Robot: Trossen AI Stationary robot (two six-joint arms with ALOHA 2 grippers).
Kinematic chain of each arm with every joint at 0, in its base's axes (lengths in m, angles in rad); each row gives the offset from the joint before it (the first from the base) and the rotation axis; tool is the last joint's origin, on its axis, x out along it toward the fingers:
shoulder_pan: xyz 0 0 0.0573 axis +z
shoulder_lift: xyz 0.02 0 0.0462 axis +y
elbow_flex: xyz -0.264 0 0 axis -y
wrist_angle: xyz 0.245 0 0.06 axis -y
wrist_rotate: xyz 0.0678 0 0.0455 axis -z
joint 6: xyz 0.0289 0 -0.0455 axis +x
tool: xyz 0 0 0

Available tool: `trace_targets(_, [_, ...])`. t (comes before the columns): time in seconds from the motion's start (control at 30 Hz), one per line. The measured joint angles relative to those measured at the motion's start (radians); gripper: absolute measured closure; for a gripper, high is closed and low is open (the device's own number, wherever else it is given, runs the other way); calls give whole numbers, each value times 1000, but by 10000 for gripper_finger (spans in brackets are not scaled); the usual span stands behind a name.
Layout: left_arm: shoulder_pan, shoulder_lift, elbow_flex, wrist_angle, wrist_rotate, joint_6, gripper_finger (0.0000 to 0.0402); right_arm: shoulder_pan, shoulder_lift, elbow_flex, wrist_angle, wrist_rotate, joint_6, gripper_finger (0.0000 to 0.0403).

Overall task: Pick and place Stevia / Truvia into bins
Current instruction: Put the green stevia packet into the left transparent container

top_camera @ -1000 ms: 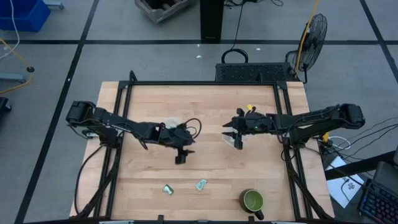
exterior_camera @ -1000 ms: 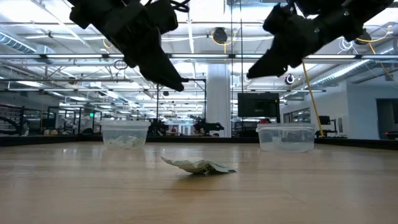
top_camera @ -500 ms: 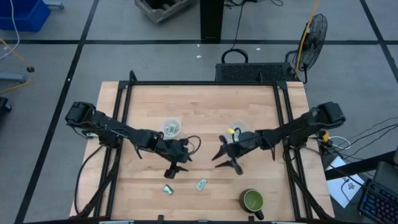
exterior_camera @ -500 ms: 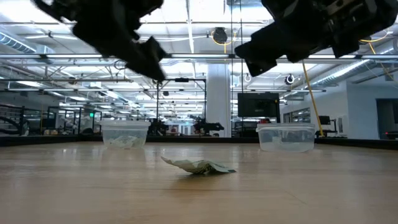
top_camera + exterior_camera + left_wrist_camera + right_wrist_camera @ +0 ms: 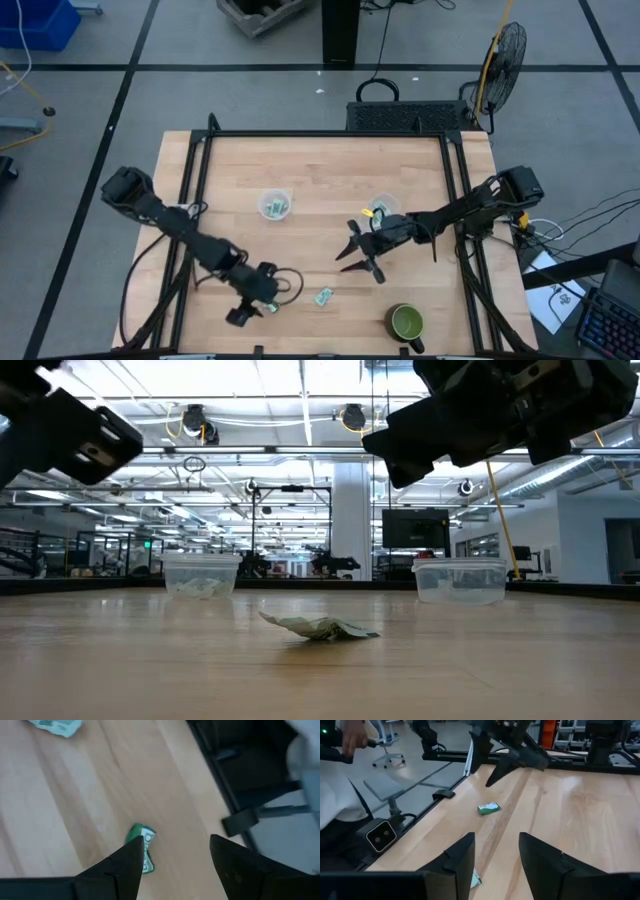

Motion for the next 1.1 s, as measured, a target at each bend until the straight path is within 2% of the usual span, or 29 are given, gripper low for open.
trace_targets(0.2, [-89,0,0,-2,-261,-24,170,2,0,0,0,-1,-29,259])
trace_targets(0.27, [-96,0,-3,4,-299,-50,170,2,0,0,0,-1,-45,259])
trace_targets(0.4, [-99,36,-23,64,-297,-115,170,-1,0,0,0,-1,-99,257])
trace_targets(0.57, [-106,146,-31,124,-261,-58,170,-8,-1,0,1,-2,-170,257])
trace_targets(0.73, [-105,170,-31,133,-278,-76,170,-27,-1,0,12,-2,-197,257])
trace_targets(0.97, [-106,169,-30,154,-362,-42,170,-61,-1,0,15,-2,-199,257])
trace_targets(1.1, [-105,200,-30,172,-316,-99,170,-68,-1,0,14,-2,-190,257])
